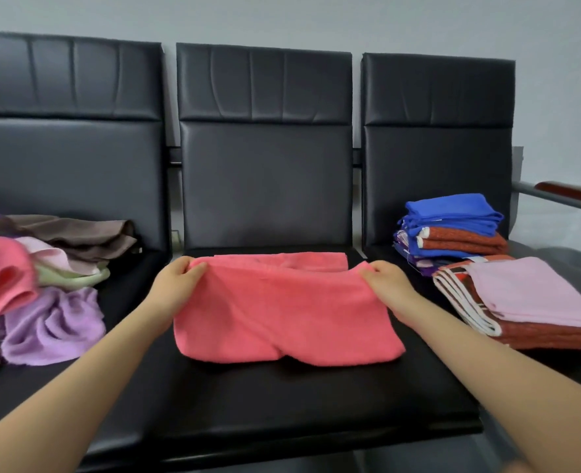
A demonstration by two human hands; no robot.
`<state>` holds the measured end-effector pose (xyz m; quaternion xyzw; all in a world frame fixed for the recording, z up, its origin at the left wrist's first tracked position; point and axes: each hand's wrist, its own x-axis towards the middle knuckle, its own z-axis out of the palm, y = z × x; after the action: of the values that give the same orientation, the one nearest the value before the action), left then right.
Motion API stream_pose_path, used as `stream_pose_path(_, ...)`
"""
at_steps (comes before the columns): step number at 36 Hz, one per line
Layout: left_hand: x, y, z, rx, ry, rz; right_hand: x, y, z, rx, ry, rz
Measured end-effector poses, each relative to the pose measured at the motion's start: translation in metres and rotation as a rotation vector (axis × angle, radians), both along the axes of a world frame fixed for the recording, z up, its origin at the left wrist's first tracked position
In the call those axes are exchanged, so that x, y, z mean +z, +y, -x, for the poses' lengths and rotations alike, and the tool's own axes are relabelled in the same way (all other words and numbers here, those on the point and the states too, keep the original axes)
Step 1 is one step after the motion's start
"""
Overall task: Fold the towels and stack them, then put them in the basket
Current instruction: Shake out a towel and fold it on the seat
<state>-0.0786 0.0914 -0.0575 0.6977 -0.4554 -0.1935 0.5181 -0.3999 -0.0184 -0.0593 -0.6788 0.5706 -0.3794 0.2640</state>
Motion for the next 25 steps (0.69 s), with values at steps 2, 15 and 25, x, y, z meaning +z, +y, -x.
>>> stream_pose_path(2,-0.003,-0.011,-0.003,0.033,0.068,0.020,-0.001,-0.006,-0.007,0.001,-0.032,0.007)
stream_pose_path(15,-0.003,-0.096,-0.024,0.101,-0.364,-0.105,-0.006,-0.088,-0.024,-0.109,0.013,0.074)
stream_pose_path(25,-0.026,-0.184,-0.055,0.123,-0.570,-0.221,-0.026,-0.136,-0.053,-0.119,-0.038,0.124)
